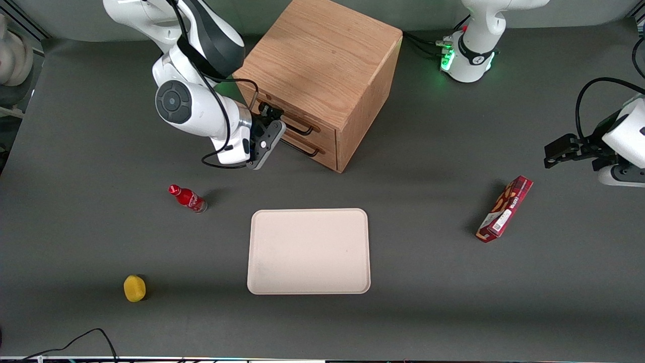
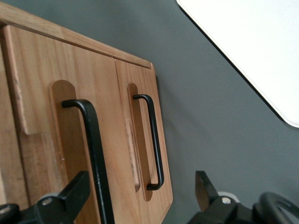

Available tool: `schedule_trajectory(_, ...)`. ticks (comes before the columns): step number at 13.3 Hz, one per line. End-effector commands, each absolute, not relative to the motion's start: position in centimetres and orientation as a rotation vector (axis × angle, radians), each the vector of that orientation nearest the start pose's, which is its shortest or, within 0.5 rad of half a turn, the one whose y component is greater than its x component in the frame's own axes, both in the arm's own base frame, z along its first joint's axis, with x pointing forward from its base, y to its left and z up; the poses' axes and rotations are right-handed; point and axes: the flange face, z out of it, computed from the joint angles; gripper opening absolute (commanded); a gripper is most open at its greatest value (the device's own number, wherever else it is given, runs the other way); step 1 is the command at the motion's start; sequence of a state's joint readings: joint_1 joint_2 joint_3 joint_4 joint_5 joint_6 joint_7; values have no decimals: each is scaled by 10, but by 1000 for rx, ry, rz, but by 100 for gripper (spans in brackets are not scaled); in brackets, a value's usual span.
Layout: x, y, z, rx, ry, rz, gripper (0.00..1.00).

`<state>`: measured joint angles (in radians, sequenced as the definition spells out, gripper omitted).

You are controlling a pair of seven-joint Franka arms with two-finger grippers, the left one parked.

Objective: Open upper drawer
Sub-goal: 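Lower the open right gripper around the upper drawer's black handle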

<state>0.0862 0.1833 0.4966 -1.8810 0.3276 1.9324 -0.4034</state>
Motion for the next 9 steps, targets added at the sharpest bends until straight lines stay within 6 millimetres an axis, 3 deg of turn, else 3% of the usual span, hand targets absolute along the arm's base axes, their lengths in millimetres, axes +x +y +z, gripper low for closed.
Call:
schedule_trajectory(1, 474, 330, 412, -2510, -1178, 165, 100)
schedule_trajectory(9, 465, 333, 406, -2470, -1102, 197, 100)
